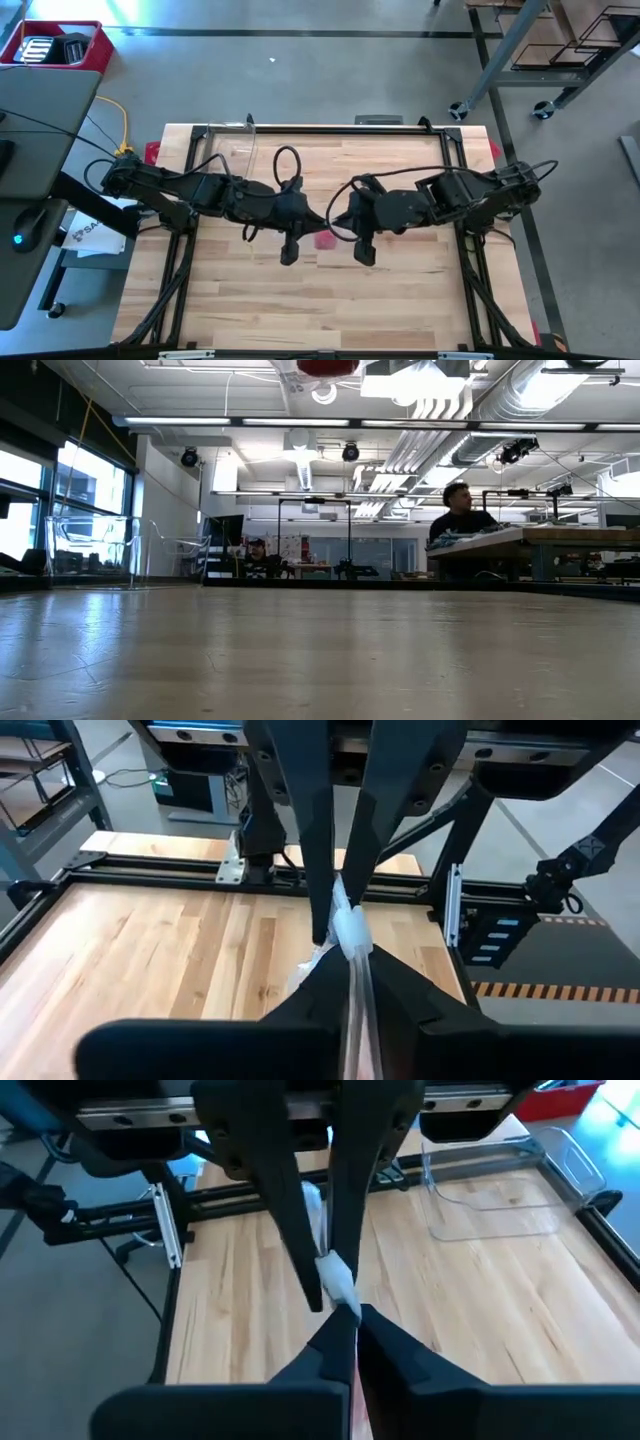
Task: Roll bandage
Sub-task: Close the transparent zip bag
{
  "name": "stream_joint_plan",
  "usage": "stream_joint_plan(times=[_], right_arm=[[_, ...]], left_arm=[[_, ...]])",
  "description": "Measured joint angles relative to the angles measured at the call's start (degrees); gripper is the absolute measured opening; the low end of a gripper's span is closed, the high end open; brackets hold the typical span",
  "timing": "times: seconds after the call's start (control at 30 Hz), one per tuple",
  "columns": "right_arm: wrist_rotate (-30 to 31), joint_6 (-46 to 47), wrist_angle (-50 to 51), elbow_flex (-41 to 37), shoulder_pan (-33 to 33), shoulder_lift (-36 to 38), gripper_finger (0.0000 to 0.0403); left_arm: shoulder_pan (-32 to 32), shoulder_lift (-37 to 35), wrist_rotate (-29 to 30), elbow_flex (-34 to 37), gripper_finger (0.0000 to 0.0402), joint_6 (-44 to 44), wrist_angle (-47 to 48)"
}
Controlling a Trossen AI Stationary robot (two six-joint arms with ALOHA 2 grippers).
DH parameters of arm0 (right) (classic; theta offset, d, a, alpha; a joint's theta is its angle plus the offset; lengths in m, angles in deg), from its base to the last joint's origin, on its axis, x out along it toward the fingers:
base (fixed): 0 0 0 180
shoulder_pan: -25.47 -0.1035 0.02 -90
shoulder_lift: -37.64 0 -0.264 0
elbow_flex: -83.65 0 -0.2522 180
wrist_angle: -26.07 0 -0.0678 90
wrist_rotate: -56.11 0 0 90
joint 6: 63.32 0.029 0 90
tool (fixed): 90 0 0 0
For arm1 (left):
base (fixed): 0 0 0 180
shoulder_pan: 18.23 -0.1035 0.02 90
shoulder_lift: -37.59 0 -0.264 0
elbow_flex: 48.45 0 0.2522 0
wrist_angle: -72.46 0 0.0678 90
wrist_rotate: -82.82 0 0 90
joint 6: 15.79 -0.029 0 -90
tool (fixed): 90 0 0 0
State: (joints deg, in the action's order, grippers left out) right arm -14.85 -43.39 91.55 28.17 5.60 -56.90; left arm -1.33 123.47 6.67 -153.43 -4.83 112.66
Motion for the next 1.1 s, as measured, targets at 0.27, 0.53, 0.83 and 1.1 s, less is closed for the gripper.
stream_joint_plan(times=[0.27, 0.53, 0.83, 1.1], right_arm=[[3.5, 6.4, 6.4, 0.0, -0.1, 0.8, 0.0000], [10.0, 11.8, 9.5, 0.0, -3.6, 5.7, 0.0000], [15.3, 15.9, 6.0, 0.0, -5.0, 8.2, 0.0000], [15.8, 14.6, 3.7, 0.0, -4.8, 8.4, 0.0000]], left_arm=[[0.1, -1.2, 0.2, 0.1, 0.0096, 5.0, 4.1], [2.1, -1.5, 9.2, 0.5, 0.0143, 0.1, -0.8], [1.7, 0.3, 13.6, 0.5, 0.0145, -9.6, -26.9], [0.1, 3.2, 11.1, 0.5, 0.0181, -11.5, -29.9]])
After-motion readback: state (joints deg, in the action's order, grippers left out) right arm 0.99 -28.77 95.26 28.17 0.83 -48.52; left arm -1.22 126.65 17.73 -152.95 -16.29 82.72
